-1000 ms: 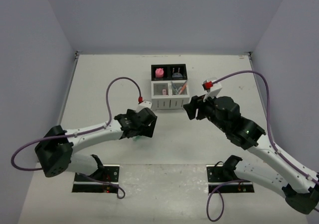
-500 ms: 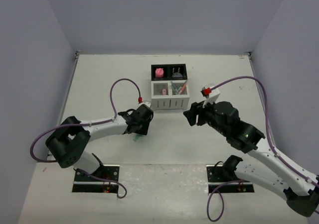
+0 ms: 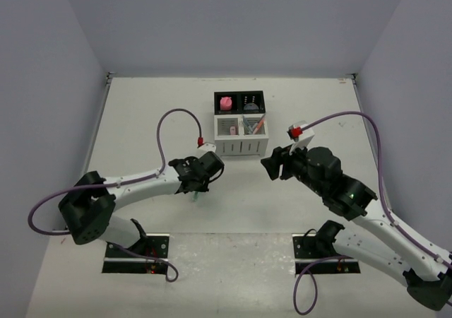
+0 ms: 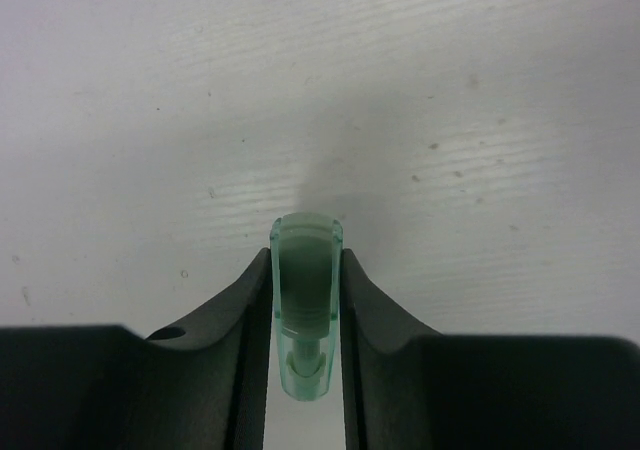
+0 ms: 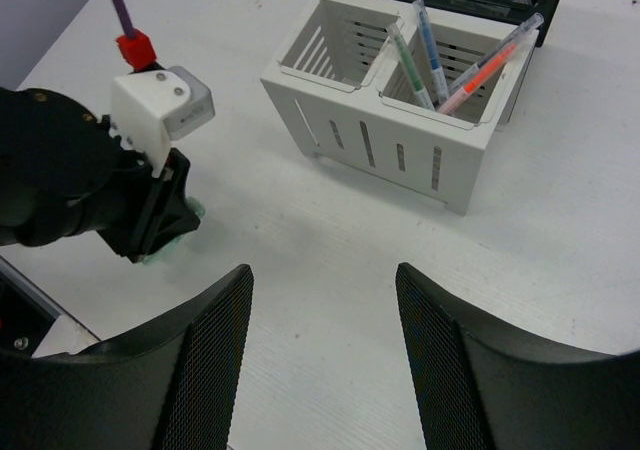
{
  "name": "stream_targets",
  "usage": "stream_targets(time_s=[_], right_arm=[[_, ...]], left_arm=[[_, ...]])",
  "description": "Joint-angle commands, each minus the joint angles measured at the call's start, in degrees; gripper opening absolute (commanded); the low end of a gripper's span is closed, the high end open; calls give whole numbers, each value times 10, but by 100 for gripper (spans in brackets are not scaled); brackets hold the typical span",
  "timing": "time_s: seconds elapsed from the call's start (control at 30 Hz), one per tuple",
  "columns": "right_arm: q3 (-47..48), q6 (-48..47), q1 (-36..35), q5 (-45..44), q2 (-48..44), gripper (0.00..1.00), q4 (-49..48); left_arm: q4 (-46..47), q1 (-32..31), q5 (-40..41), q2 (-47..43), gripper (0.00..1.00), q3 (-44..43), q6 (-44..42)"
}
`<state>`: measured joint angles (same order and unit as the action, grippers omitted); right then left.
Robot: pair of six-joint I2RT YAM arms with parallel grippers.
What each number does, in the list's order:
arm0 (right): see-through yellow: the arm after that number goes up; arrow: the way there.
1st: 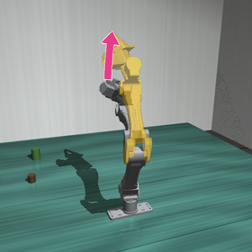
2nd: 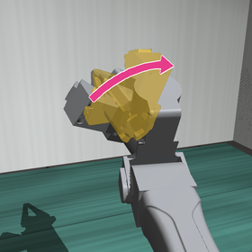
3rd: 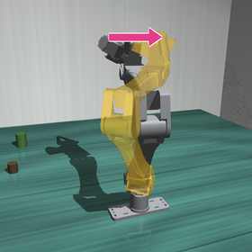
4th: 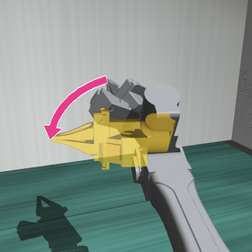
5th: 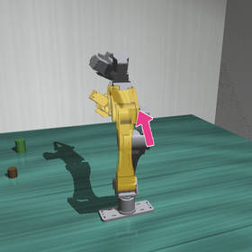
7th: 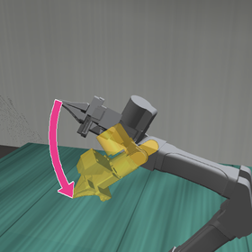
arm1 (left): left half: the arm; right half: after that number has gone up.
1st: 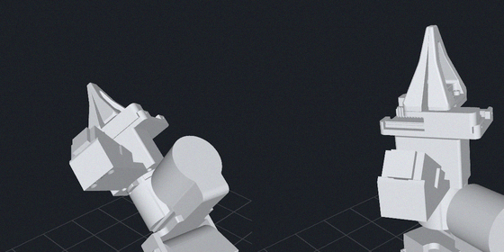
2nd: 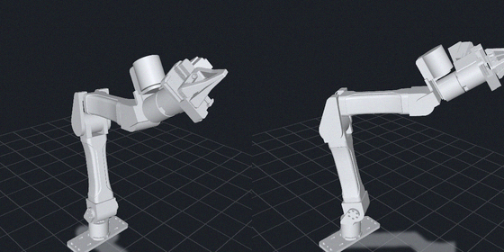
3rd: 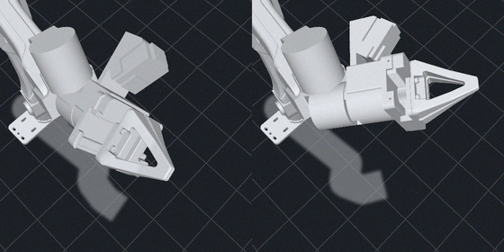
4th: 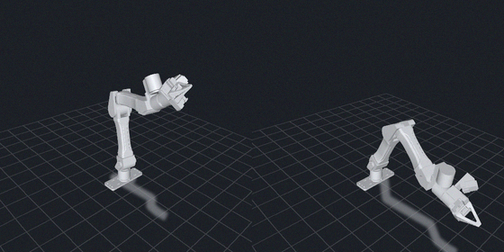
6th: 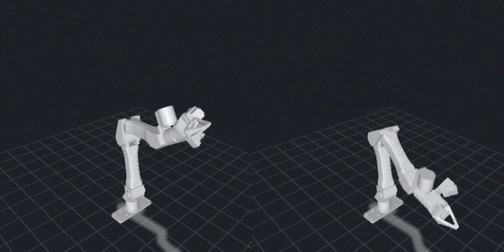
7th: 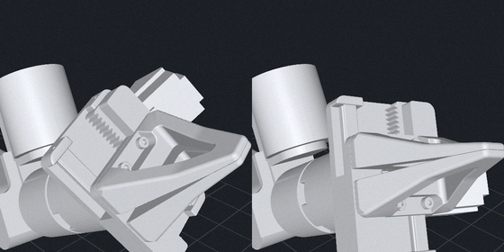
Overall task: Sort the stationery into containers
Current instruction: Pick up the stationery from the corner of the board, then place the stationery in the storage box.
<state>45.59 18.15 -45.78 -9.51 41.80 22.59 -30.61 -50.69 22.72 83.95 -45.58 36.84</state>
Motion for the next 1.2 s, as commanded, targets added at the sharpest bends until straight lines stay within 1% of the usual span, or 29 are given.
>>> stream_targets(time_s=[0.0,0.07,0.13,0.2,0.23,0.33,0.43,0.47,0.57,0.63,0.7,0.8,0.9,1.0,1.07,1.17], right_arm=[[-9,5,-2,-10,-9,61,-26],[-14,8,-1,-20,-17,61,-30],[-22,11,-1,-32,-27,61,-35],[-30,19,-2,-50,-39,62,-41],[-32,21,-2,-65,-43,63,-43],[-38,30,-2,-94,-56,66,-42],[-44,34,-1,-109,-64,71,-44],[-44,35,-2,-114,-64,73,-44],[-45,38,-2,-128,-59,76,-44],[-46,38,-2,-127,-60,76,-45],[-46,38,-1,-124,-60,76,-44],[-47,38,-2,-122,-61,77,-44],[-47,37,-2,-120,-60,76,-44],[-47,37,-2,-119,-60,77,-43],[-48,38,-2,-116,-60,77,-44],[-48,38,-2,-114,-58,77,-43]], left_arm=[[-48,-39,115,-92,0,-85,47],[-23,-42,132,-112,0,-98,45],[22,-42,150,-134,0,-107,30],[96,-42,182,-140,0,-117,16],[116,-41,190,-138,0,-125,-1],[225,-36,218,-115,0,-145,-43],[286,-11,218,-76,0,-182,-53],[321,-7,217,-76,0,-184,-59],[430,0,225,-36,0,-177,-116],[473,7,234,-22,0,-170,-127],[520,21,218,-7,0,-159,-132],[565,38,185,15,0,-153,-134],[585,44,180,37,0,-158,-139],[609,51,182,54,7,-152,-147],[625,66,163,71,7,-149,-138],[622,77,146,91,7,-146,-113]])
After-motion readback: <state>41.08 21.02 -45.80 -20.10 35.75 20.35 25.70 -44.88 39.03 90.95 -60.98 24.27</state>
